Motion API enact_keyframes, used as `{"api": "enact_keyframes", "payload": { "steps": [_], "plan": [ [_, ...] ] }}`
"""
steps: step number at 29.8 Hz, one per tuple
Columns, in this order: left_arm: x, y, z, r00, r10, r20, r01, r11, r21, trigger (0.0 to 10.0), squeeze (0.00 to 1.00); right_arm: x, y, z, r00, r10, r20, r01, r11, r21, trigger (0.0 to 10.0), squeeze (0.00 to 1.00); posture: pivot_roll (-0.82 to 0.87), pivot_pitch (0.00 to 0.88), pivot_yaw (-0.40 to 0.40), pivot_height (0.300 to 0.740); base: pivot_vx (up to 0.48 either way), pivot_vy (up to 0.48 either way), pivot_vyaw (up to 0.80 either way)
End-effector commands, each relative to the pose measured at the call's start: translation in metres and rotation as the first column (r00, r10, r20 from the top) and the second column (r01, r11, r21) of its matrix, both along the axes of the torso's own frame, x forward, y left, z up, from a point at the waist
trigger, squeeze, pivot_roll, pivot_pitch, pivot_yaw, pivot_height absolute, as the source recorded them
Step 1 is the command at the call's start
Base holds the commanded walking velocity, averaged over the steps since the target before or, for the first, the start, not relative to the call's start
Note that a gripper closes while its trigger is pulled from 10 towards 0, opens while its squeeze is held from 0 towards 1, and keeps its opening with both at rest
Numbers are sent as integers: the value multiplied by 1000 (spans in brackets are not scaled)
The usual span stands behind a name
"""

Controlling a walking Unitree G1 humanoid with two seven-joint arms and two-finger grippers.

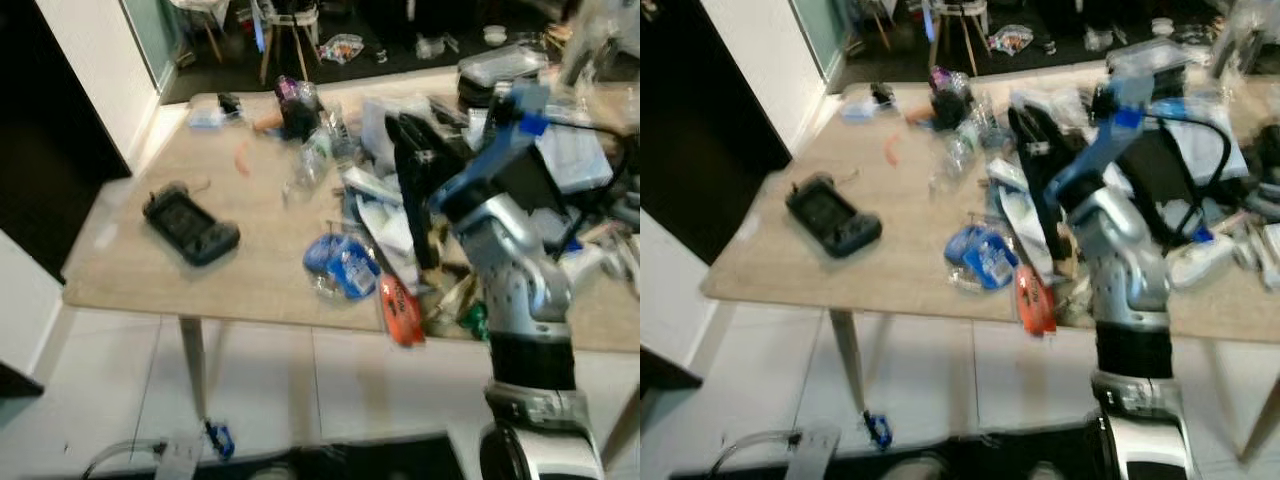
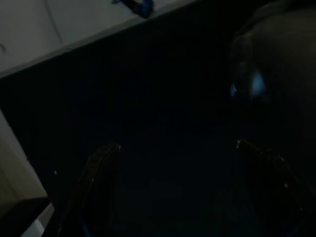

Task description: Picking trash to rubbish bin

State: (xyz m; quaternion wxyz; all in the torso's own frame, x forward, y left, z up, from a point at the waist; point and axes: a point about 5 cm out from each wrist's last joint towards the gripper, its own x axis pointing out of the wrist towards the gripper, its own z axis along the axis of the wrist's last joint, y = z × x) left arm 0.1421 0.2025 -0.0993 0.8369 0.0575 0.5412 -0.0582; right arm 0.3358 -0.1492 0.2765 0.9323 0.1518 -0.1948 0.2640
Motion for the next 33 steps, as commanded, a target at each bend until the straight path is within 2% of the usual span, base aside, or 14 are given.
{"api": "enact_keyframes", "payload": {
  "steps": [1, 7, 12, 14, 16, 19, 22, 24, 27, 28, 30, 31, 32, 33],
  "plan": [
    [-3, 2, -1, 1000, -4, -10, 4, 1000, 11, 10000, 0, -8, 10, 9, 996, 65, 69, -67, 997, 24, 10000, 0, -6, 108, 87, 740, -330, 0, 0],
    [-4, 3, -1, 1000, -6, -12, 6, 1000, 11, 10000, 0, -10, 17, 7, 992, 104, 74, -105, 994, 10, 10000, 0, -4, 106, 86, 740, -332, 0, 0],
    [-5, 4, -1, 1000, -7, -14, 7, 1000, 13, 10000, 0, -7, 23, -4, 995, 91, 37, -89, 994, -64, 10000, 0, -4, 106, 86, 740, -334, 0, 0],
    [-4, 6, -1, 1000, -7, -13, 7, 1000, 14, 10000, 0, -2, 27, -17, 998, 64, -6, -64, 988, -140, 10000, 0, -2, 103, 86, 740, -328, 0, 0],
    [-4, 6, 0, 1000, -7, -12, 7, 1000, 14, 10000, 0, -1, 28, -21, 998, 57, -17, -59, 985, -162, 10000, 0, -2, 103, 86, 740, -326, 0, 0],
    [-4, 6, 0, 1000, -8, -11, 8, 1000, 13, 10000, 0, 6, 27, -46, 996, 5, -85, -26, 966, -257, 10000, 0, -2, 103, 86, 740, -330, 0, 0],
    [-3, 6, 0, 1000, -8, -11, 8, 1000, 12, 10000, 0, 9, 25, -63, 991, -16, -135, -23, 959, -281, 10000, 0, -2, 103, 86, 740, -330, 0, 0],
    [-4, 7, 0, 1000, -10, -12, 10, 1000, 12, 10000, 0, 12, 19, -88, 975, -65, -211, -8, 945, -328, 10000, 0, -2, 103, 86, 740, -328, 0, 0],
    [-4, 7, 0, 1000, -10, -12, 10, 1000, 12, 10000, 0, 13, 16, -97, 968, -84, -237, -4, 938, -346, 10000, 0, -2, 103, 86, 740, -330, 0, 0],
    [-4, 7, 0, 1000, -11, -13, 11, 1000, 12, 10000, 0, 14, 8, -117, 947, -126, -294, 10, 931, -366, 10000, 0, -2, 103, 86, 740, -330, 0, 0],
    [-5, 8, 0, 1000, -10, -14, 10, 1000, 12, 10000, 0, 10, -14, -164, 876, -252, -411, 45, 892, -451, 10000, 0, -2, 103, 86, 740, -330, 0, 0],
    [-5, 8, 0, 1000, -10, -14, 10, 1000, 12, 10000, 0, 10, -14, -164, 876, -252, -411, 45, 892, -451, 10000, 0, -2, 103, 86, 740, -330, 0, 0],
    [-5, 8, 0, 1000, -10, -14, 10, 1000, 13, 10000, 0, 5, -25, -184, 836, -308, -454, 55, 871, -489, 10000, 0, -2, 103, 86, 740, -326, 0, 0],
    [-5, 8, 0, 1000, -10, -14, 10, 1000, 13, 10000, 0, 5, -25, -184, 836, -308, -454, 55, 871, -489, 10000, 0, -2, 103, 86, 740, -326, 0, 0]
  ]
}}
